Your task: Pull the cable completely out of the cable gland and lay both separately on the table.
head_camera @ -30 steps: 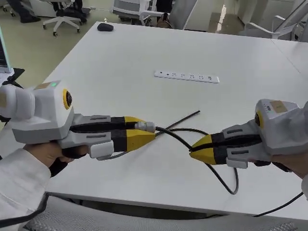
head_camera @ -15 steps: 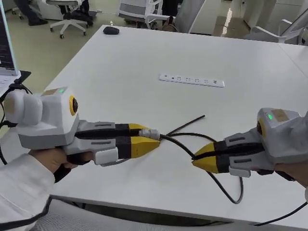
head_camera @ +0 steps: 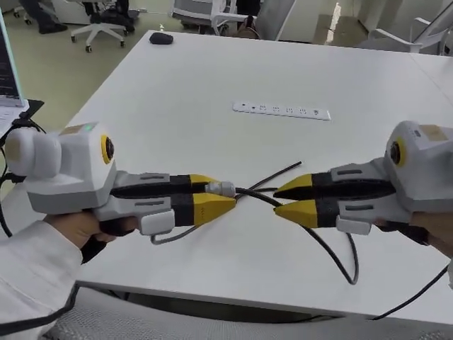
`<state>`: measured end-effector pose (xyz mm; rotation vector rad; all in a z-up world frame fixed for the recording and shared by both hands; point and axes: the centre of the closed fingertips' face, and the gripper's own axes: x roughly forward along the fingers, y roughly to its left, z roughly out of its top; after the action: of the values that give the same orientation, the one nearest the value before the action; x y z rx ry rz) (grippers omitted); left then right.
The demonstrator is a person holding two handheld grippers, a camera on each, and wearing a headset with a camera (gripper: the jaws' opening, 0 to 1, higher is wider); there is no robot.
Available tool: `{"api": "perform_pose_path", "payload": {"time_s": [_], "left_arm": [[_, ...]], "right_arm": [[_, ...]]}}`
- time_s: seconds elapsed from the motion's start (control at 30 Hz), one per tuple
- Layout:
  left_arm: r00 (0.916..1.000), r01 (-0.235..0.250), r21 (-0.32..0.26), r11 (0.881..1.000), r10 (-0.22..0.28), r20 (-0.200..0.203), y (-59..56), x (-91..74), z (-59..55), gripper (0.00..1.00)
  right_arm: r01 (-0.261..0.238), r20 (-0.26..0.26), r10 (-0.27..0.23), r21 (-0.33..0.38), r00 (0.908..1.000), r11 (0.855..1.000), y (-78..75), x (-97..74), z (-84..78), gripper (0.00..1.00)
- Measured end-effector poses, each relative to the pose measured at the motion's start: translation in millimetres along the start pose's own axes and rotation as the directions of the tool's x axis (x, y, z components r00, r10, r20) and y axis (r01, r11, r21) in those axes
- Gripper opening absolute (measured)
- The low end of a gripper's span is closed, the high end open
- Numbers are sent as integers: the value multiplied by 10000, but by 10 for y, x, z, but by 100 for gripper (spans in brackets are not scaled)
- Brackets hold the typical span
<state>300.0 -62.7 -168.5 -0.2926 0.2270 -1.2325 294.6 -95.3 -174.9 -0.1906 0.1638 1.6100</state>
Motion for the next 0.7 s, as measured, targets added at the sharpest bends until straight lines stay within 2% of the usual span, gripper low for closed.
{"api": "perform_pose_path", "payload": {"time_s": [0.1, 0.2, 0.37, 0.5, 0.7], "left_arm": [[9999, 30, 96, 9999, -29, -123, -17, 12, -22, 16], [9999, 37, 117, 9999, -36, -154, -21, 14, -28, 16], [9999, -4, 194, 9998, 7, -170, -19, 11, -29, 16], [9997, 24, 263, 9997, -18, -234, -28, 14, -37, 16], [9999, -2, 263, 9997, 6, -156, -22, 5, -23, 16]], "right_arm": [[-312, 225, 316, -190, 9992, 9993, 49, 87, 149, 12], [-555, 184, 562, -378, 9983, 9977, 93, 162, 194, 12], [-758, 63, 763, -548, 9971, 9956, 134, 246, 187, 10], [-686, -119, 681, -479, 9976, 9965, 111, 288, 124, 4], [-622, -133, 617, -399, 9980, 9973, 95, 293, 109, 4]]}}
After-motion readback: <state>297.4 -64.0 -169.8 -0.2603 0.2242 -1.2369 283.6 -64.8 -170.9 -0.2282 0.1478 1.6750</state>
